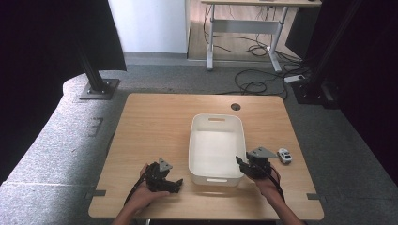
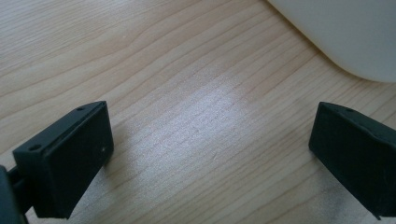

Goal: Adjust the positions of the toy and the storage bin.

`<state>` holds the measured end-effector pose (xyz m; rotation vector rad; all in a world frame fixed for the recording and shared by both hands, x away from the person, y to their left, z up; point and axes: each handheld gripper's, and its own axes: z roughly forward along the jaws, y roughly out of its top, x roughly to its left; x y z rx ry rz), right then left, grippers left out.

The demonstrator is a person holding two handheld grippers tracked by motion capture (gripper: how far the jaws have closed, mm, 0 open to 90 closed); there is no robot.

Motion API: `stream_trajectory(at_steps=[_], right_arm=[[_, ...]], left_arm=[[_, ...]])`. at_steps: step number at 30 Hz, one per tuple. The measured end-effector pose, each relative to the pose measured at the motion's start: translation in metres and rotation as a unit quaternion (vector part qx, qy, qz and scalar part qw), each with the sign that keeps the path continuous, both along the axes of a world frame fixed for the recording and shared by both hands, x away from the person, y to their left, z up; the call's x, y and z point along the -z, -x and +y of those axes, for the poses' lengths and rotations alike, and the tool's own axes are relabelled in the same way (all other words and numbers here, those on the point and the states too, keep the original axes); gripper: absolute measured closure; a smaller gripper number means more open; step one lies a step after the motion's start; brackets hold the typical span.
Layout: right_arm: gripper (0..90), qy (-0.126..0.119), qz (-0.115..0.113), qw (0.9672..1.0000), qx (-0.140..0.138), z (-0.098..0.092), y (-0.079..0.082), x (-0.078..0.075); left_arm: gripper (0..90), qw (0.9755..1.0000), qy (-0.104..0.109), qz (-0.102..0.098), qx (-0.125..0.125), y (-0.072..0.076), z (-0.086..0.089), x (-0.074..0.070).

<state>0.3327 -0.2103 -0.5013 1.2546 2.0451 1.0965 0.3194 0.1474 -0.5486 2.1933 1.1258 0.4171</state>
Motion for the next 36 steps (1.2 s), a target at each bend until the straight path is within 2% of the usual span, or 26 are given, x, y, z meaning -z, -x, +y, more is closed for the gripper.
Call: stream_trajectory(at_steps=[10,13,16,19,22,31,36], right_arm=[[52.5,-0.003,0.001,1.0,-0.007,0.0,0.0,0.001],[48.4,-0.001,0.002,0.9999,-0.012,0.0,0.001,0.001],[41.7,-0.011,0.0,0.9999,-0.012,-0.002,0.003,0.0],[39.6,-0.017,-0.003,0.9998,-0.007,-0.003,0.004,-0.003],[37.7,-0.03,-0.01,0.9995,-0.008,-0.007,0.006,-0.008],[34.5,-0.028,-0.024,0.9992,-0.017,-0.021,0.017,-0.011],[32.7,-0.041,-0.026,0.9986,-0.022,-0.033,0.023,-0.015]], left_arm=[[0.1,1.0,0.0,0.0,0.0,0.0,0.0,0.0],[0.1,1.0,0.0,0.0,0.0,0.0,0.0,0.0],[0.1,1.0,0.0,0.0,0.001,0.0,0.0,0.0],[0.1,1.0,0.0,0.0,0.001,0.0,0.0,0.0],[0.1,1.0,0.0,0.0,0.005,-0.001,0.001,0.0],[0.1,0.9999,0.0,0.0,0.011,-0.002,0.001,0.0],[0.1,0.9999,0.0,0.0,0.014,-0.002,0.001,0.0]])
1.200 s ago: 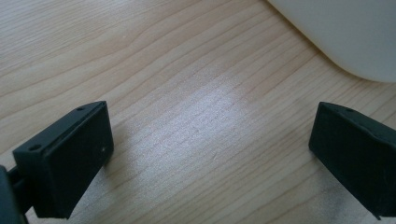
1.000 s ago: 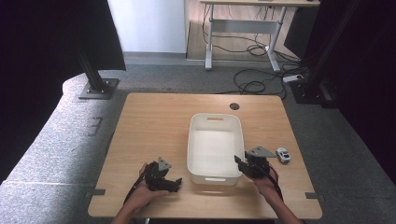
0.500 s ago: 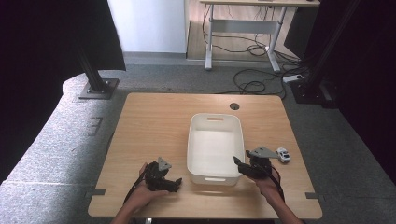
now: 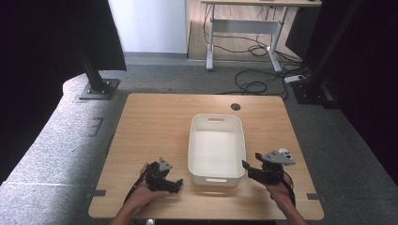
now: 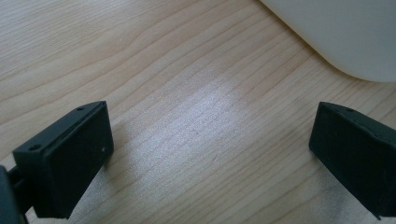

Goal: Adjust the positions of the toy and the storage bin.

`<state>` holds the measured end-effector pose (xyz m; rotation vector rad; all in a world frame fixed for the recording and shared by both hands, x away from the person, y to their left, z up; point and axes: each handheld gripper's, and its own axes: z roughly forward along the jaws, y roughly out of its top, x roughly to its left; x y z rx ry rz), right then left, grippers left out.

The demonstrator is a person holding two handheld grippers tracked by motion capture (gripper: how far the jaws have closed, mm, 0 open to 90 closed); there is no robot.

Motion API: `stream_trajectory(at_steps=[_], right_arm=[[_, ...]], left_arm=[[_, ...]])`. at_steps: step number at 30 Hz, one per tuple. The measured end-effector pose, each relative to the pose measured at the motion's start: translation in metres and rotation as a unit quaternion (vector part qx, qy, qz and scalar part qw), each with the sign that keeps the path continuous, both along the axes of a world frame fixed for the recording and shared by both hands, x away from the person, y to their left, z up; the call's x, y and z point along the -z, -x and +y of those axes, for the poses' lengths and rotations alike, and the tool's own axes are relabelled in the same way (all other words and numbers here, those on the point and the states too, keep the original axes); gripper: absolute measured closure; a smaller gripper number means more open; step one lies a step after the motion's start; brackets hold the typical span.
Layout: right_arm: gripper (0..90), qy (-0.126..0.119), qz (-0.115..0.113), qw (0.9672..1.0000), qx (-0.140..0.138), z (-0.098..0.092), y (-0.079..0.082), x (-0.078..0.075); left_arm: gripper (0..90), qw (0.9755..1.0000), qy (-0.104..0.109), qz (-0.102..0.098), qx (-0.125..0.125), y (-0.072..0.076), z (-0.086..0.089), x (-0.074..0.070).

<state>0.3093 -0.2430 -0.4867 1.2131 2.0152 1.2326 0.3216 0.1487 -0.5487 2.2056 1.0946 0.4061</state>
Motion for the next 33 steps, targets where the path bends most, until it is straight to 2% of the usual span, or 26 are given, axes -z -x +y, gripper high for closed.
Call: stream_trajectory(at_steps=[2,5,6,13,18,33], right_arm=[[31.4,-0.01,0.001,0.9999,-0.005,-0.008,0.003,-0.003],[31.6,-0.01,-0.005,0.9999,-0.003,-0.011,0.005,-0.005],[31.6,-0.02,-0.007,0.9998,-0.004,-0.015,0.008,-0.007],[31.4,-0.017,-0.006,0.9998,-0.002,-0.023,0.011,-0.009],[30.7,-0.003,0.003,1.0,0.005,-0.032,0.01,-0.006],[30.6,-0.004,0.016,0.9993,0.034,-0.05,0.006,-0.001]], left_arm=[[0.1,1.0,0.0,0.0,0.0,0.0,0.0,0.0],[0.1,1.0,0.0,0.0,-0.002,0.0,0.0,0.0],[0.1,1.0,-0.001,0.0,-0.003,0.001,0.001,0.0],[0.2,1.0,-0.001,0.0,-0.005,0.003,0.001,0.0],[0.2,1.0,-0.001,0.0,-0.005,0.003,0.001,0.0],[0.2,1.0,0.0,0.0,-0.004,0.003,0.001,0.0]])
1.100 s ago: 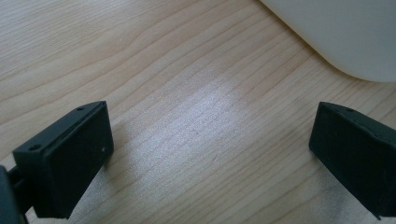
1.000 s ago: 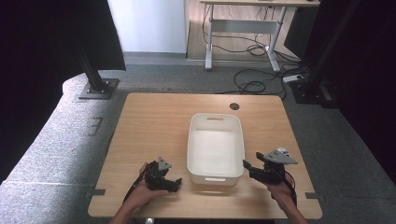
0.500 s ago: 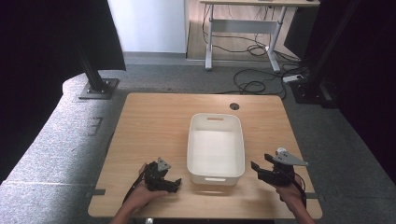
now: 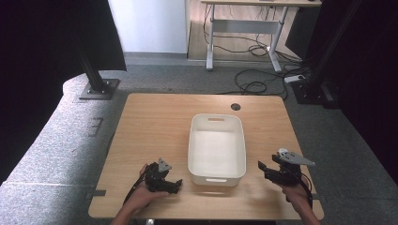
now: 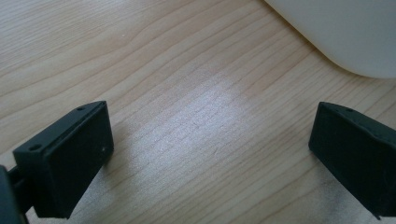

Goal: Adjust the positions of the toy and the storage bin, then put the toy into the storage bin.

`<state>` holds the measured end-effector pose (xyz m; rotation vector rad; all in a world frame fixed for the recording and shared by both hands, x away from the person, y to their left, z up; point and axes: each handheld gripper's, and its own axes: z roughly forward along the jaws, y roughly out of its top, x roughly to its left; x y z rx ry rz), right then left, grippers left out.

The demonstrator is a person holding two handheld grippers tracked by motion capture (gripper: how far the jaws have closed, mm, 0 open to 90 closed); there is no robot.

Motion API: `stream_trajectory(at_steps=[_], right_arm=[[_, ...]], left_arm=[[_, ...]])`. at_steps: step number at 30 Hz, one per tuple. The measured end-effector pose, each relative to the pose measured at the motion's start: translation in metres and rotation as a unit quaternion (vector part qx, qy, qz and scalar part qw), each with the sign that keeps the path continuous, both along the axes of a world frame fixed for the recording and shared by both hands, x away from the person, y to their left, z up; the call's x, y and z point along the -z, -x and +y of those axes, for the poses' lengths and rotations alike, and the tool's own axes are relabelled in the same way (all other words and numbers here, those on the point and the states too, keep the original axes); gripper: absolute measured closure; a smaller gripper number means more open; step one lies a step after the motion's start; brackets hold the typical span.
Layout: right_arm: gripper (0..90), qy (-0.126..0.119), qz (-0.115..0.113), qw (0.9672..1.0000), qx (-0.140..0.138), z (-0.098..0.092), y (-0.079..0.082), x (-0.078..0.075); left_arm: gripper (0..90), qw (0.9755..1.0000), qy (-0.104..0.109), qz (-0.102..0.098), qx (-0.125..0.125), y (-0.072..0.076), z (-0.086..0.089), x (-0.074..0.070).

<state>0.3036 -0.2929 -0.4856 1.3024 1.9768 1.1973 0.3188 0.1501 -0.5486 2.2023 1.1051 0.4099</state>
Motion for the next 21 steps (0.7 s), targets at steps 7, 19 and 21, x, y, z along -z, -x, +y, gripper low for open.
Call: stream_trajectory(at_steps=[7,19,21], right_arm=[[30.6,-0.006,0.0,0.9999,0.01,-0.009,0.0,-0.002],[26.2,-0.003,0.021,0.9995,0.024,-0.026,-0.005,0.0],[24.9,0.001,0.025,0.9994,0.025,-0.026,-0.006,0.001]], left_arm=[[0.2,1.0,0.0,0.0,0.0,0.001,0.001,0.0],[0.1,1.0,0.0,0.0,0.001,0.002,0.001,0.0],[0.1,1.0,0.0,0.0,0.002,0.002,0.001,0.0]])
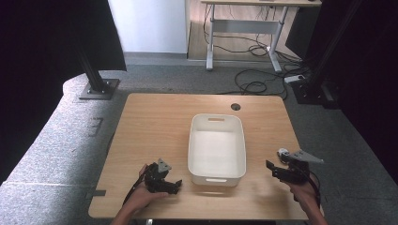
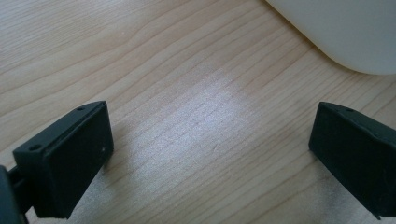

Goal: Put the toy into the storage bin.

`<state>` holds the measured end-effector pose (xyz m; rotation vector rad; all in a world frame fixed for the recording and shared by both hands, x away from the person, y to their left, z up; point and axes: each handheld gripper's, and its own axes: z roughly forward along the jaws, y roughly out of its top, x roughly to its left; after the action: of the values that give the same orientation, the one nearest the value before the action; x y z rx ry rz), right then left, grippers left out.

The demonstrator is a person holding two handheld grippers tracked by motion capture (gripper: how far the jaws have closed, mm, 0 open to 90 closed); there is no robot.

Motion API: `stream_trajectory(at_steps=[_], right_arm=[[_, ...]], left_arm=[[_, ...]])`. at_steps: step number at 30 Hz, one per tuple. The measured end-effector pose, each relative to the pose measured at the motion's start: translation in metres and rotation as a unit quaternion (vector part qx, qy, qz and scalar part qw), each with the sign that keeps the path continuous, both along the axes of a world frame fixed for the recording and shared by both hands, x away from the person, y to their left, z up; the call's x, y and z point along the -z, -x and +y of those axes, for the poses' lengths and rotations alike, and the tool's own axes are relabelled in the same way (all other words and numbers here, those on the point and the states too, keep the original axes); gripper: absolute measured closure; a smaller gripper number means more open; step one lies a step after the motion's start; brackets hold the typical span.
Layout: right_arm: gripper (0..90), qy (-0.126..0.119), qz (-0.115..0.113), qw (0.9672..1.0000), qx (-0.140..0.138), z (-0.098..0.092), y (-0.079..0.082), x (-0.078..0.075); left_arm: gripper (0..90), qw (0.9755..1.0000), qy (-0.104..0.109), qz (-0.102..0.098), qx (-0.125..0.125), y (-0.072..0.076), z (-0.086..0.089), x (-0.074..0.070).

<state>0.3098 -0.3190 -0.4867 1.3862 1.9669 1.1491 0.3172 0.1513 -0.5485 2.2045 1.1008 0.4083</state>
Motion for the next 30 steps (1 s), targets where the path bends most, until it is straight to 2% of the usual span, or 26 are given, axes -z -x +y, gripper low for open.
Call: stream_trajectory(at_steps=[10,22,30], right_arm=[[25.6,0.009,0.006,0.9999,0.006,-0.003,0.0,0.003],[26.4,0.016,0.019,0.9996,0.014,-0.011,-0.003,0.008],[27.0,0.02,0.019,0.9995,0.019,-0.015,-0.004,0.008]], left_arm=[[0.0,1.0,0.0,0.0,0.009,-0.001,0.001,0.0],[0.0,1.0,0.0,0.0,0.007,-0.001,0.001,0.0],[0.0,1.0,-0.001,0.0,0.007,-0.001,0.0,0.0]])
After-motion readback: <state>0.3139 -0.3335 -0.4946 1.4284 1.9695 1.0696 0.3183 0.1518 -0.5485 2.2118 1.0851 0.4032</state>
